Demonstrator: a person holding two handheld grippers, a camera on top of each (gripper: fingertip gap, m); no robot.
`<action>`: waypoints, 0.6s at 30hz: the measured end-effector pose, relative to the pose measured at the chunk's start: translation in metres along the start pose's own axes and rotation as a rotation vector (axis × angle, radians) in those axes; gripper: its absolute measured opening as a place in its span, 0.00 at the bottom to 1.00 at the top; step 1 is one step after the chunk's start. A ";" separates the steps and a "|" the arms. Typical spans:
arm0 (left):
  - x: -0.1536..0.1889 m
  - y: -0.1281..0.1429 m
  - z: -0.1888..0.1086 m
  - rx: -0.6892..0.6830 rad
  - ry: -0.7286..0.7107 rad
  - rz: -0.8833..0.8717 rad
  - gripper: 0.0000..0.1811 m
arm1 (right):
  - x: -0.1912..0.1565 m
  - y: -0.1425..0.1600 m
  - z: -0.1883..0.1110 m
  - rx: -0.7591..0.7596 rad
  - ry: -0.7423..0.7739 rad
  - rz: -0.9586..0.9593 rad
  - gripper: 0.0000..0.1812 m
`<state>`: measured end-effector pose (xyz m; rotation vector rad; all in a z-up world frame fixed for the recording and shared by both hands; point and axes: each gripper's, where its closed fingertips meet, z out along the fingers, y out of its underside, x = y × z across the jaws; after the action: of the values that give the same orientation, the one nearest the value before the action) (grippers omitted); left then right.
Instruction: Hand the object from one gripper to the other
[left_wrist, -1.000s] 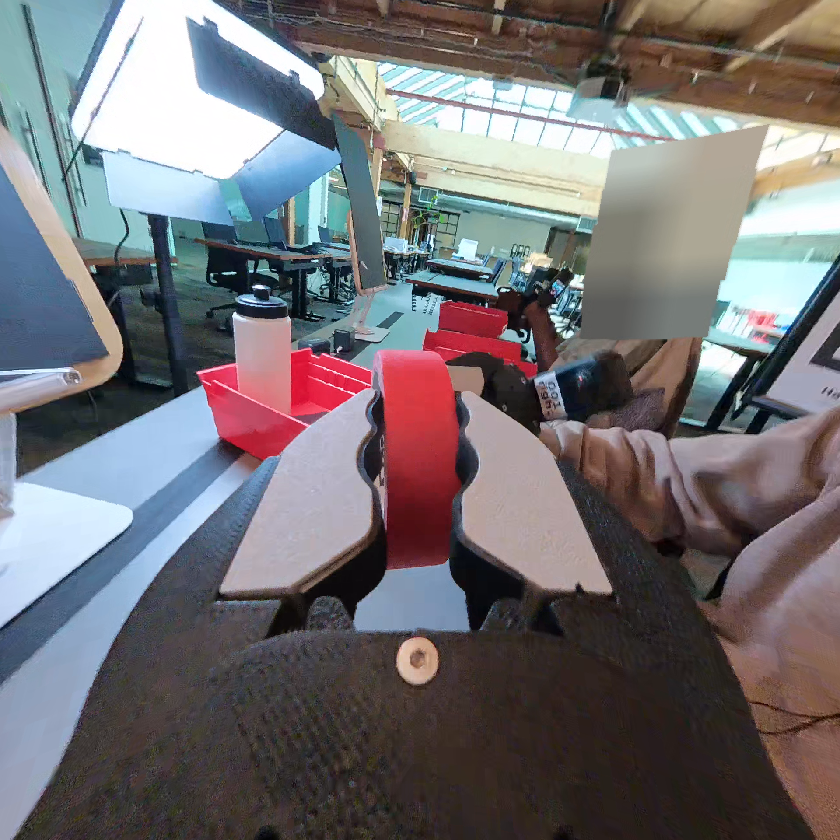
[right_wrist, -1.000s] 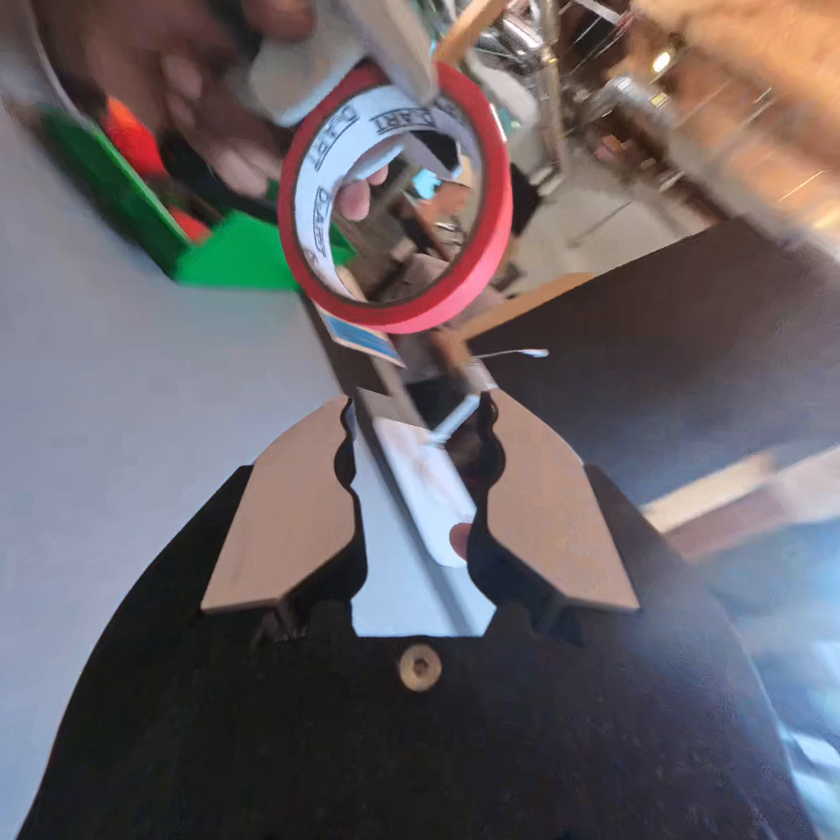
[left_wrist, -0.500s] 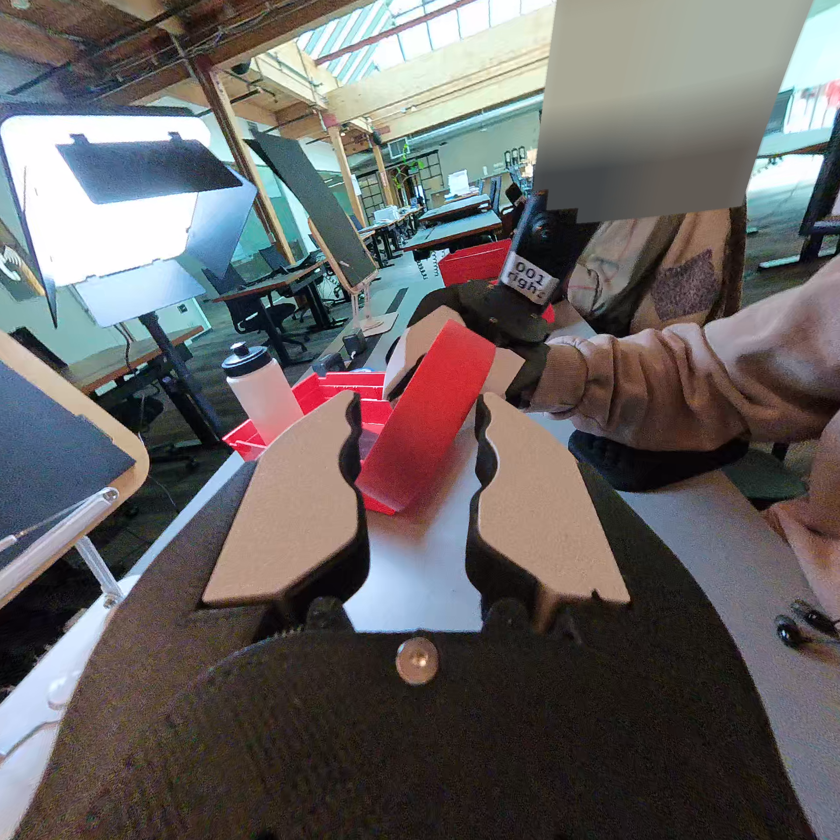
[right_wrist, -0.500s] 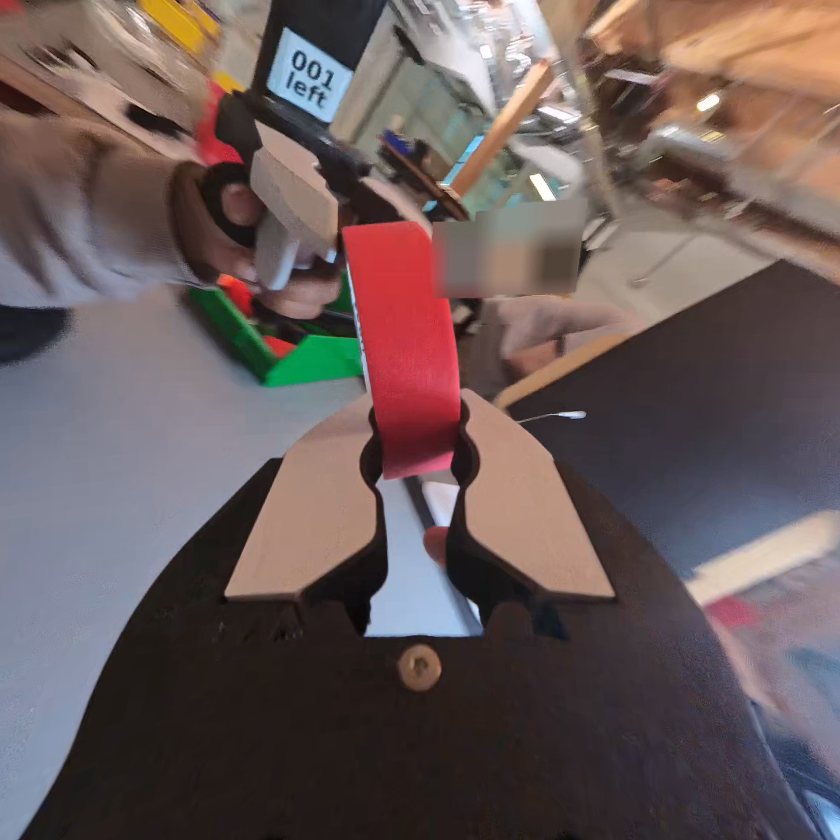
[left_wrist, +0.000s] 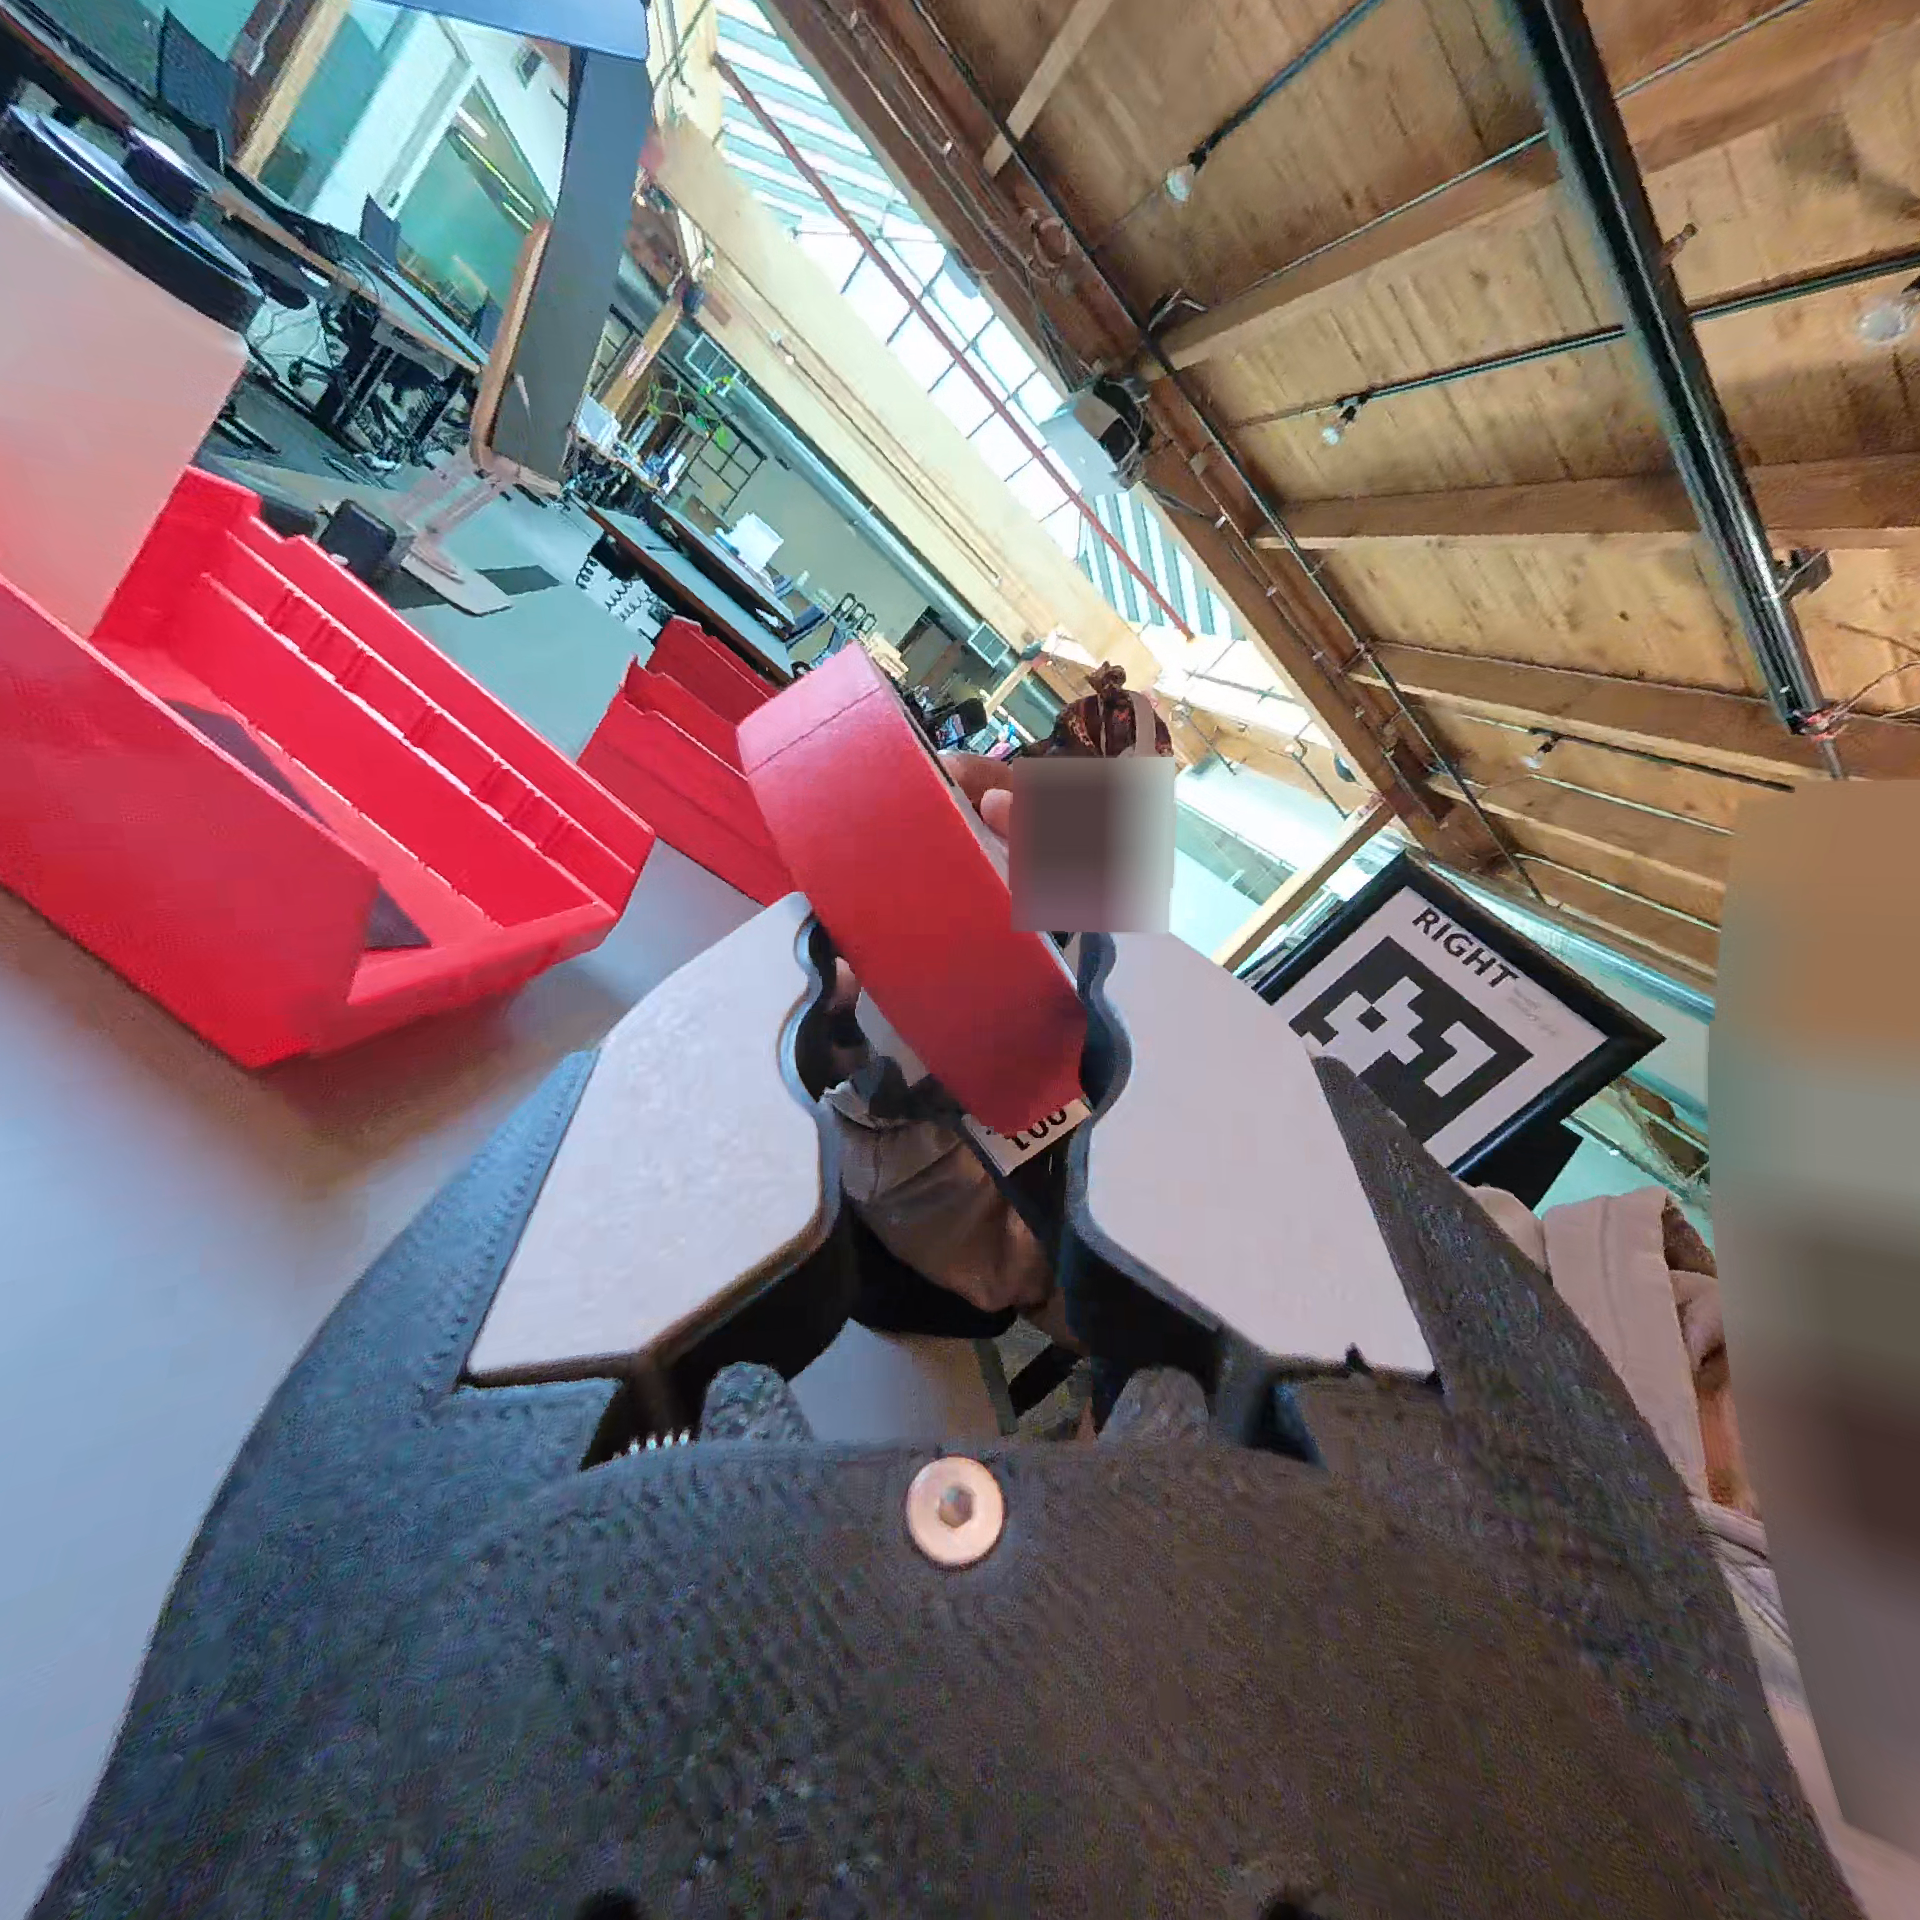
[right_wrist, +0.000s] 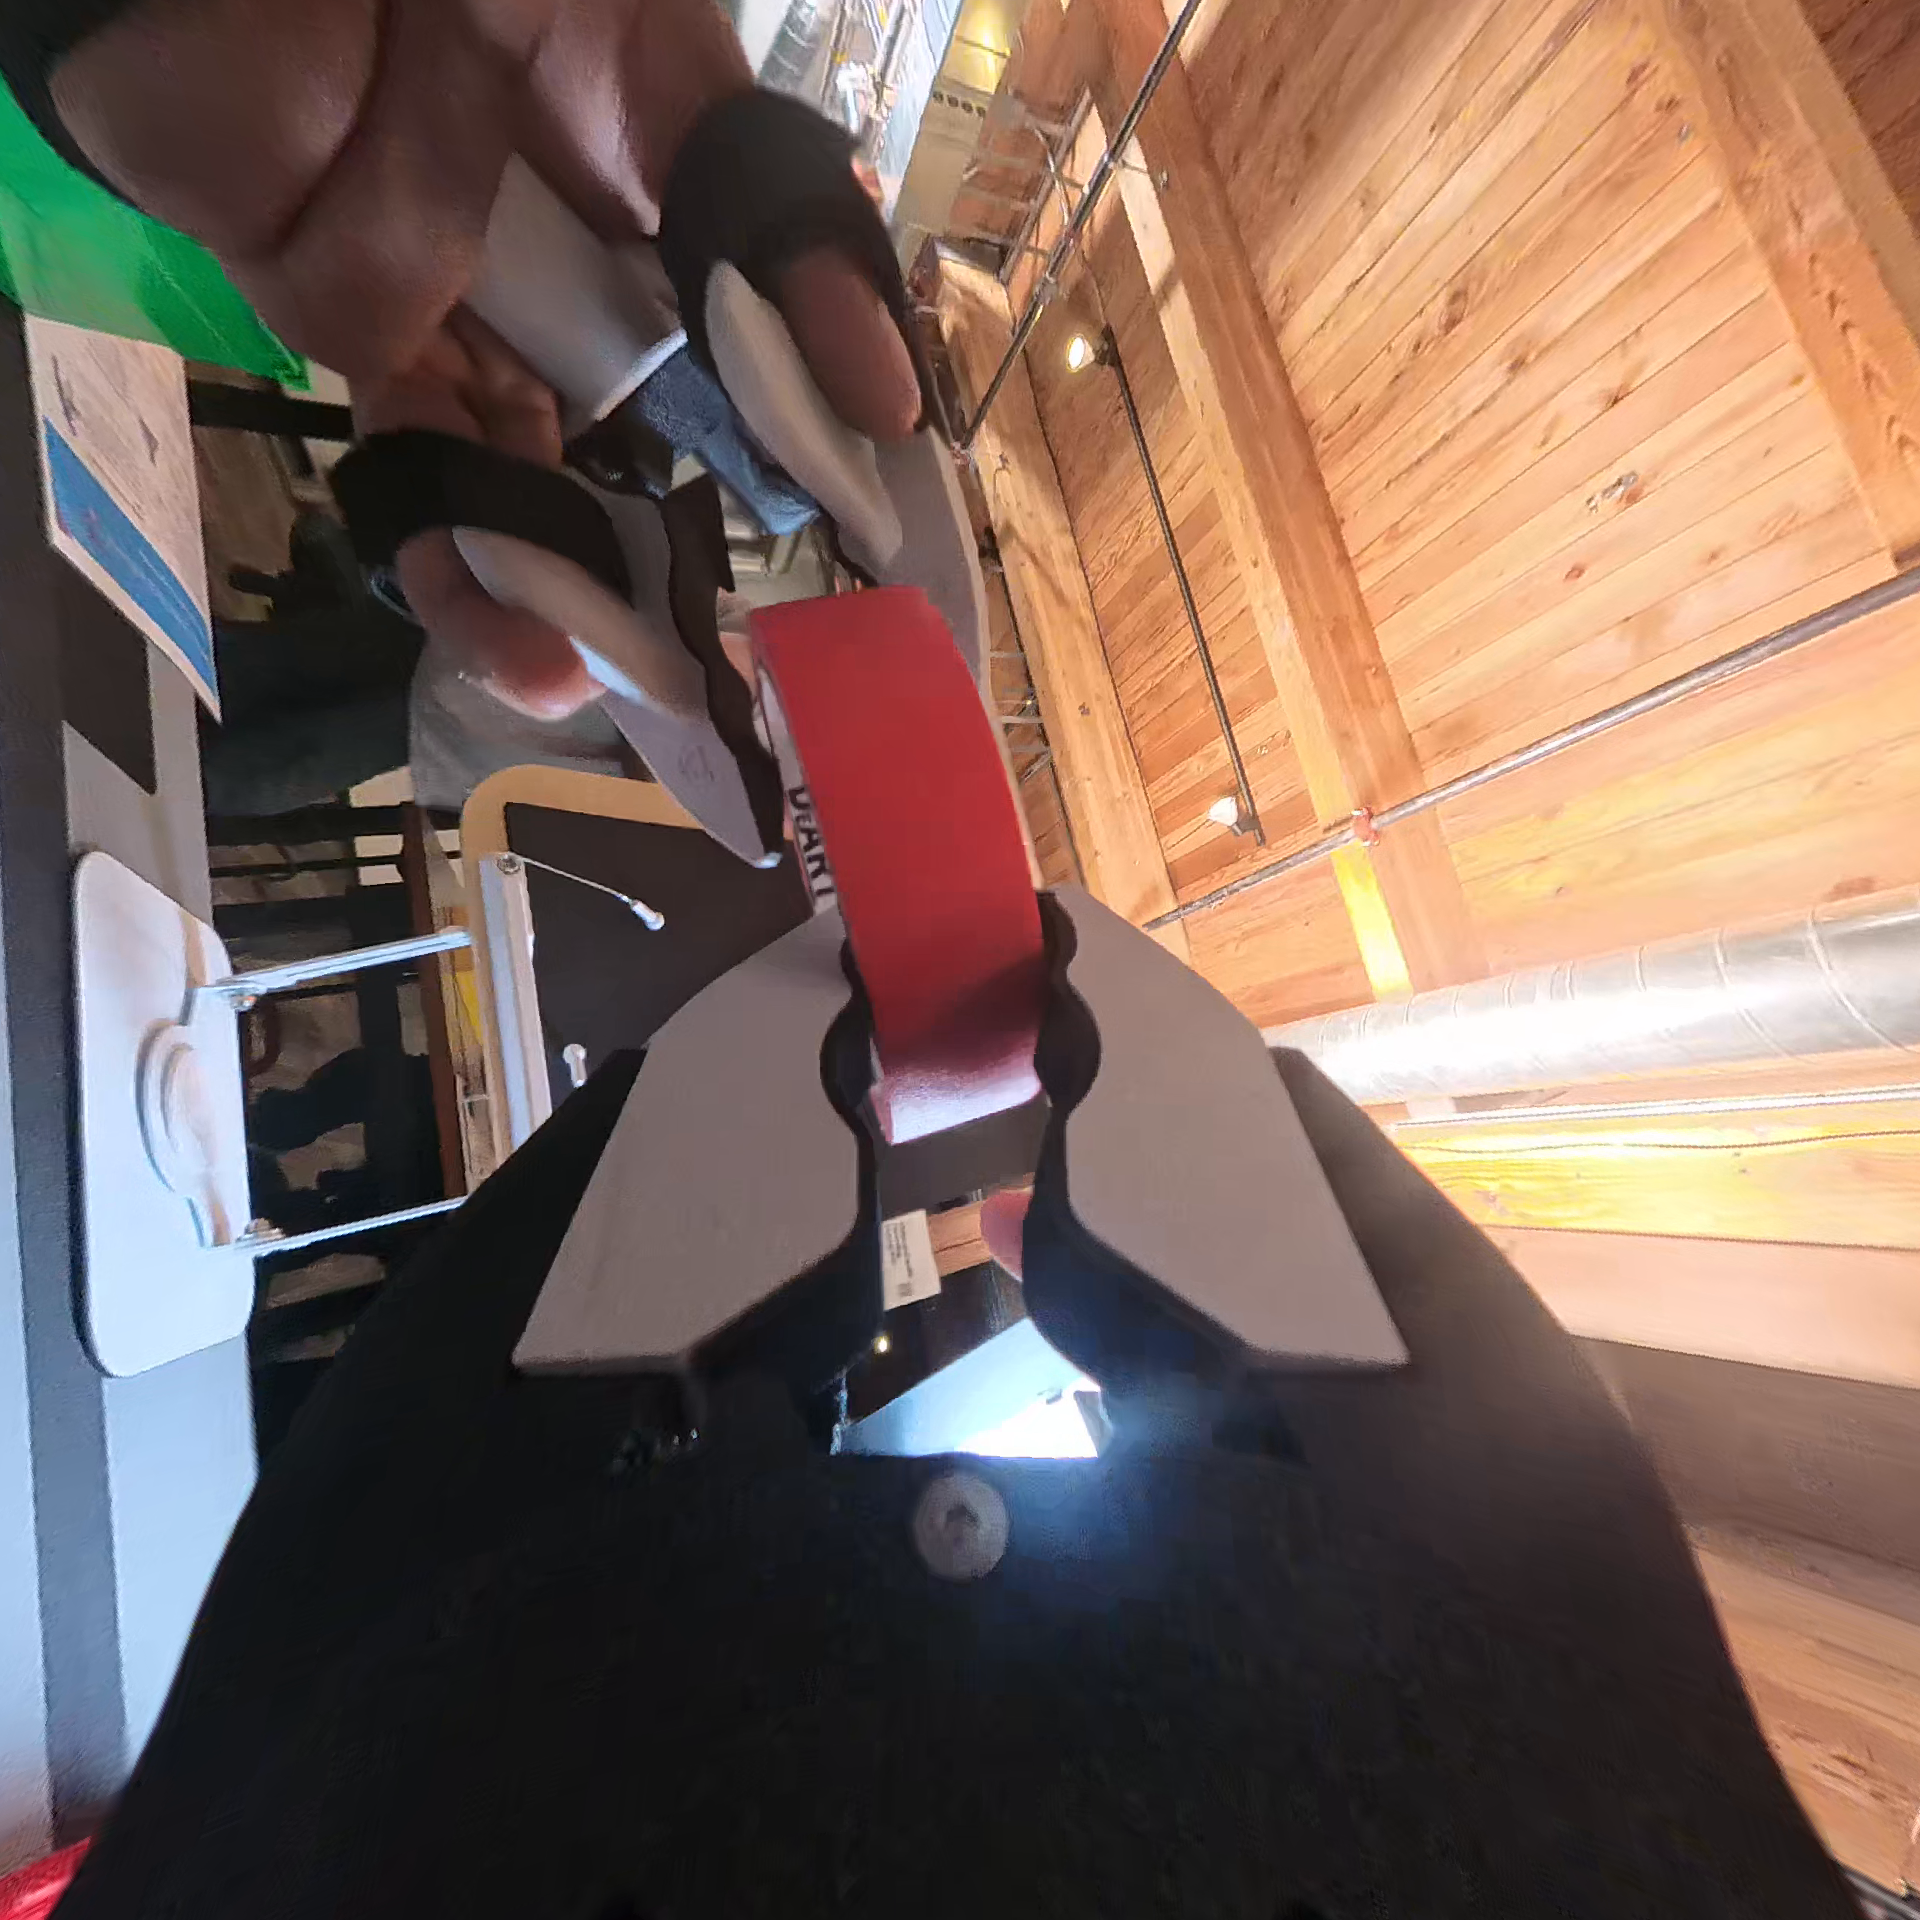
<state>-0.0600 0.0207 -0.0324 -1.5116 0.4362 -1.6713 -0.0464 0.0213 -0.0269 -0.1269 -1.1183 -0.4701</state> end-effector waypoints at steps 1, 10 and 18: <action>-0.001 0.000 -0.002 -0.018 -0.016 0.038 0.24 | -0.001 0.004 0.001 -0.014 -0.008 0.020 0.17; 0.014 -0.019 -0.020 -0.086 -0.277 0.647 0.16 | -0.035 0.036 -0.004 -0.061 -0.438 0.786 0.28; 0.056 0.016 -0.003 -0.233 -0.201 1.062 0.16 | -0.013 -0.020 -0.021 0.246 -0.819 1.567 0.36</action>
<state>-0.0542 -0.0319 -0.0082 -1.2179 1.1079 -0.6434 -0.0416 0.0004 -0.0502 -0.9430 -1.4740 1.2169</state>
